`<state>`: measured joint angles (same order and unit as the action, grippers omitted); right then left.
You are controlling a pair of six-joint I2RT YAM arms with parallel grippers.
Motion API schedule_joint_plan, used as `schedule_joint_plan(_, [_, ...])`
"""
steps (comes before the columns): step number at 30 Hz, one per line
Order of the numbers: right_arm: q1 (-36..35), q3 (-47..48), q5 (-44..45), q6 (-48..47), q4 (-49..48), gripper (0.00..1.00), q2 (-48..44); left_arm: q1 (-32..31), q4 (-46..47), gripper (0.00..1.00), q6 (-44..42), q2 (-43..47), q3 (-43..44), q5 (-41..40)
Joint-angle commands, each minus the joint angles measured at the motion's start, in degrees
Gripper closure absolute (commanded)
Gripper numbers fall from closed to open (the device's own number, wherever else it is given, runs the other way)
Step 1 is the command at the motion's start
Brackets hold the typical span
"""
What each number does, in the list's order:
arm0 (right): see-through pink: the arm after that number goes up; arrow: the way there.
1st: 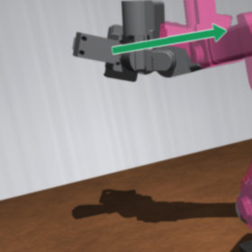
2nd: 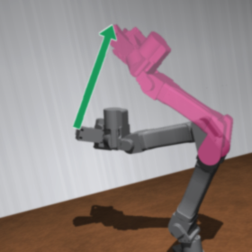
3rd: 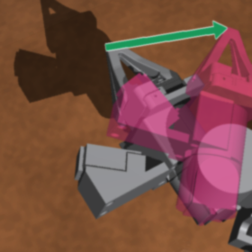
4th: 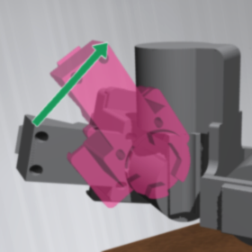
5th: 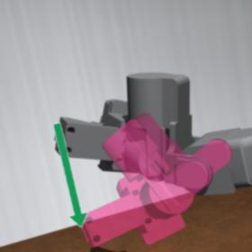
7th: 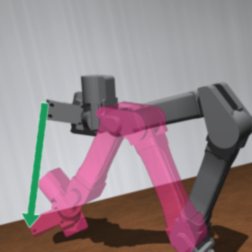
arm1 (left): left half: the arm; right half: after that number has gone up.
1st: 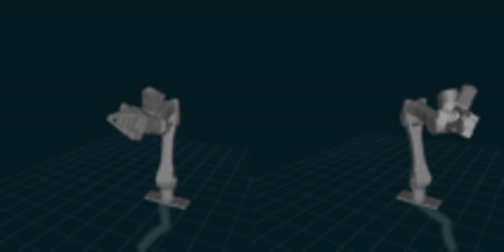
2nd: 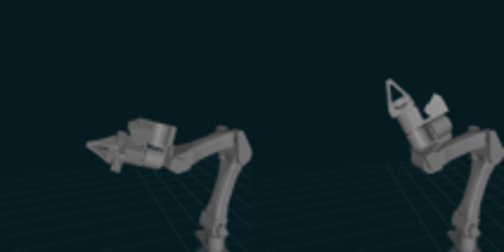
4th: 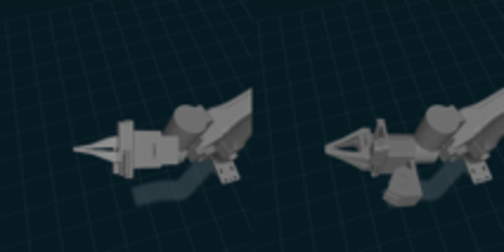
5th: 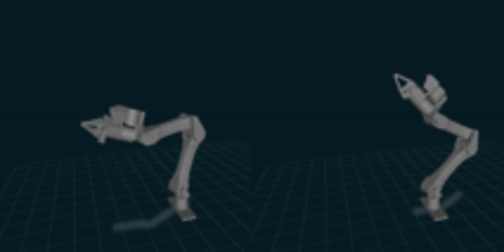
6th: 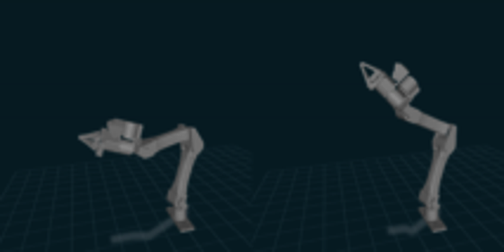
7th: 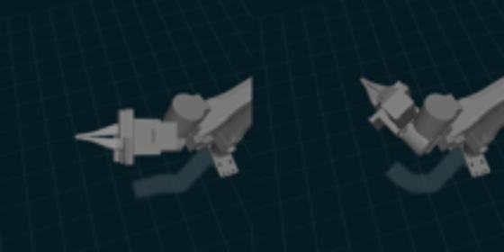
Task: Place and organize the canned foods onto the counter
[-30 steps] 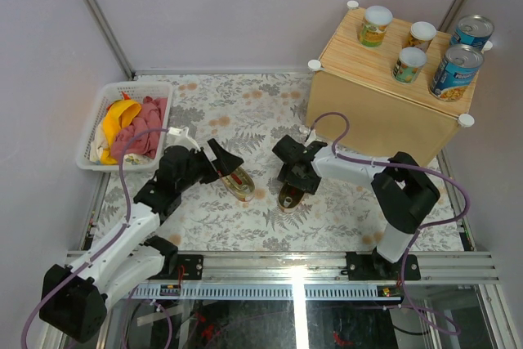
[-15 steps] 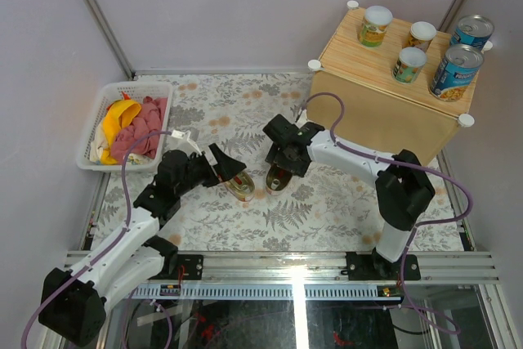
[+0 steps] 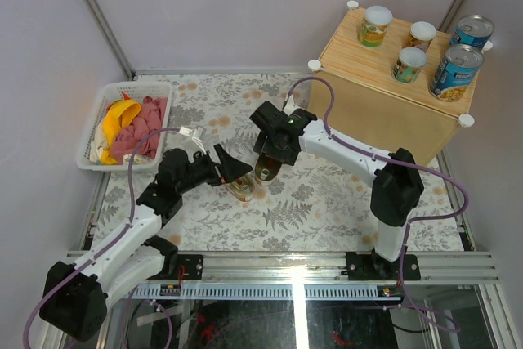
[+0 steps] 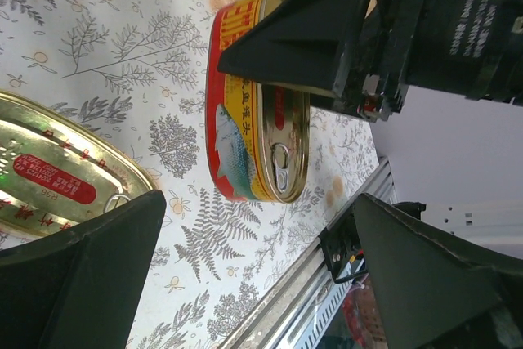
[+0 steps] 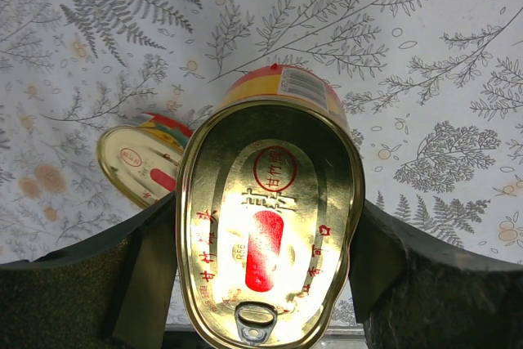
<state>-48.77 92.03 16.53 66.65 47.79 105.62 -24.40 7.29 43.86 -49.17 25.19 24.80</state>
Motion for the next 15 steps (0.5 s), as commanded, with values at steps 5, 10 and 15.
schedule_joint_plan(5, [-1.83, 8.21, 3.33, -0.13, 2.24, 1.00, 0.09, -0.45, 7.96, 0.00, 1.36, -2.06, -1.03, 5.73])
schedule_joint_plan(10, [-2.52, 11.64, 3.47, -0.17, 3.64, 1.00, 1.58, -0.49, 10.81, 0.00, 2.51, -3.19, -1.61, 6.50])
schedule_joint_plan(15, [-3.24, 14.41, 3.34, -0.25, 4.45, 1.00, 2.49, -0.44, 13.15, 0.00, 3.21, -4.84, -1.67, 6.49])
